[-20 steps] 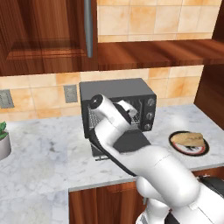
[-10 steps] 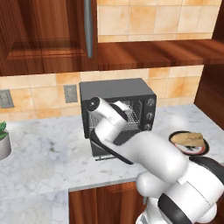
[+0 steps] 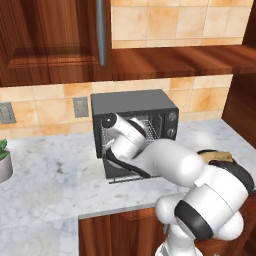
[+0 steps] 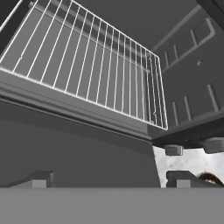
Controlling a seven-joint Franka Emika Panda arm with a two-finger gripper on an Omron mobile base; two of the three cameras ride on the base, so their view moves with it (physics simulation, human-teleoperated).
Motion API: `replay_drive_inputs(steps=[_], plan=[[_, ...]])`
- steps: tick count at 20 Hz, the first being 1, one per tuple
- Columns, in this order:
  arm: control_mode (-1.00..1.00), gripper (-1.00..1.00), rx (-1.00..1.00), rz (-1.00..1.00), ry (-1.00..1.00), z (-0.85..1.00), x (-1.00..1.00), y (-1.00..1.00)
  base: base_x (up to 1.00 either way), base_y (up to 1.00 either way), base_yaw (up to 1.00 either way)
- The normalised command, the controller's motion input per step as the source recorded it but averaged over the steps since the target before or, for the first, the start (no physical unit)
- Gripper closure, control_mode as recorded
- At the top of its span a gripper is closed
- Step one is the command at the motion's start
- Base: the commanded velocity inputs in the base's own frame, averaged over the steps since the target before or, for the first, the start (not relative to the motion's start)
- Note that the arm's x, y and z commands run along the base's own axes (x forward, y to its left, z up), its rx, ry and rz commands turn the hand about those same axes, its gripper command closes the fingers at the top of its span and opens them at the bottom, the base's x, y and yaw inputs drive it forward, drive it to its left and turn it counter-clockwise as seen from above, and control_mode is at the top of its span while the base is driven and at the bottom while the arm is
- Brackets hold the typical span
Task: Pull the toaster oven rack outwards. Pick up the baguette from the plate and place it on the toaster oven rack. Close the toaster oven door fully and set the temperature to the lowest setting.
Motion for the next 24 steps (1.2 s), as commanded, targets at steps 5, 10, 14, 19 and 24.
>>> replay_drive_inputs(steps=[5,10,14,19,24], plan=[[-1.00,-1.00,0.06,0.00,-0.08,-0.20,0.32,0.21,0.00,0.00,0.00],[-1.00,-1.00,0.02,-0.01,-0.10,-0.05,0.40,0.07,0.00,0.00,0.00],[-1.00,-1.00,0.05,-0.01,0.00,-0.09,0.48,0.00,0.00,0.00,0.00],[-1.00,-1.00,0.04,0.00,0.00,-0.20,0.42,0.00,0.00,0.00,0.00],[-1.00,-1.00,0.03,0.00,-0.02,-0.29,0.28,0.00,0.00,0.00,0.00]])
